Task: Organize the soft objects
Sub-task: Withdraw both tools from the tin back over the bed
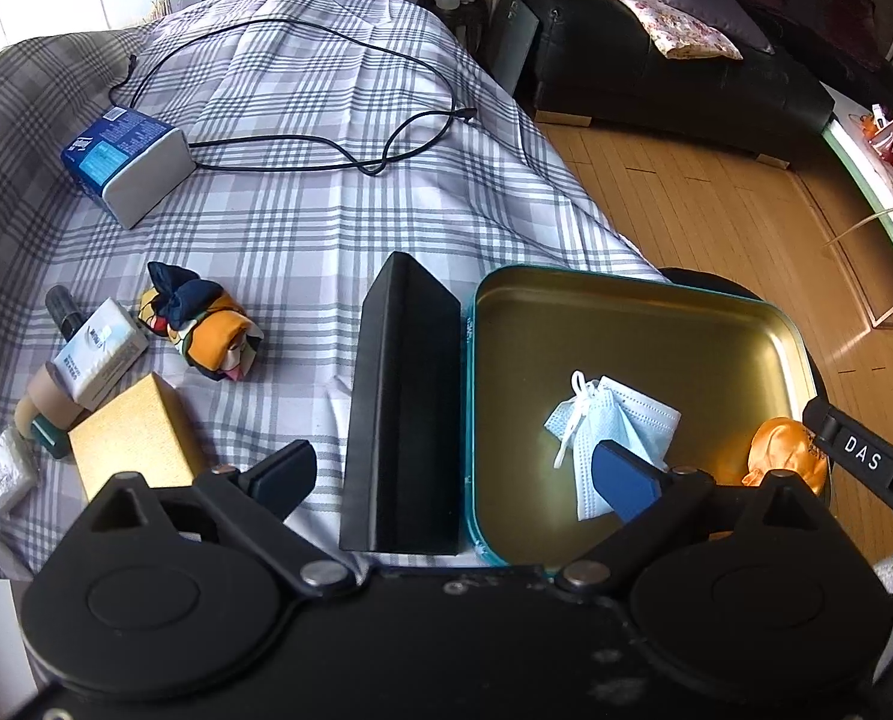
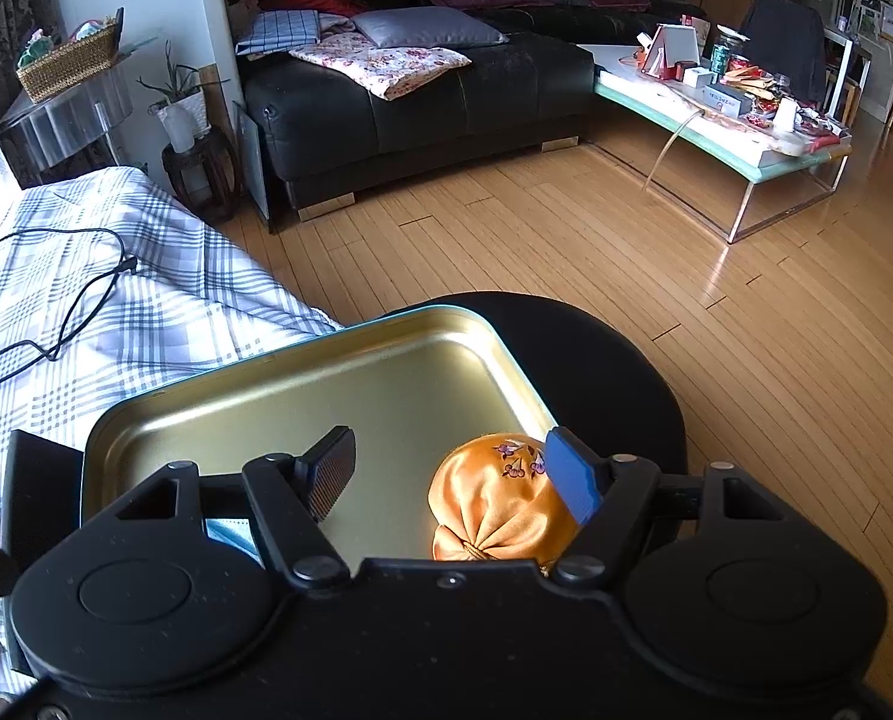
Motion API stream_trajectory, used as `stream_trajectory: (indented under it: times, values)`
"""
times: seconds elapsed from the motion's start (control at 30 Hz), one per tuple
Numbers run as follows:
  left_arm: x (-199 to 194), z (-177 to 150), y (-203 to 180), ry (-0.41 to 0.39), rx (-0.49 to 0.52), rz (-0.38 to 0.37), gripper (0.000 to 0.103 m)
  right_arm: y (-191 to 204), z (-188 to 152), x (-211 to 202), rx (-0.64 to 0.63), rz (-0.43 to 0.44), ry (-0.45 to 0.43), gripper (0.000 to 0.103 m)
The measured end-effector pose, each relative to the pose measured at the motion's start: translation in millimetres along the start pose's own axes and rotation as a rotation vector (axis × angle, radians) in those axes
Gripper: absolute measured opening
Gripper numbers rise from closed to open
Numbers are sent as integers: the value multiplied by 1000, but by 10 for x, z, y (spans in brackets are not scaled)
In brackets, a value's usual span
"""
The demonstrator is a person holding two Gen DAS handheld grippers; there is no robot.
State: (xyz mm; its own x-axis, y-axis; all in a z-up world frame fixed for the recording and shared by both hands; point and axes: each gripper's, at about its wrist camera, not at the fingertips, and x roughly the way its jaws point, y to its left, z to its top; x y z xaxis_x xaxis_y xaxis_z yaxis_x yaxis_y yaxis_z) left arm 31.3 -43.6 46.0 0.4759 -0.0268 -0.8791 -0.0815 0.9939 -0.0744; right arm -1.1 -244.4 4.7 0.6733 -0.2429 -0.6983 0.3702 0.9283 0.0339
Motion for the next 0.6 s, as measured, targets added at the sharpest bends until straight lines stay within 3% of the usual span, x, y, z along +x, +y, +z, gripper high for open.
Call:
stream_trajectory:
  times: [0.6]
  values:
    - [-183, -360, 559, 31, -58, -9, 99, 111, 1, 26, -61, -51, 24, 67]
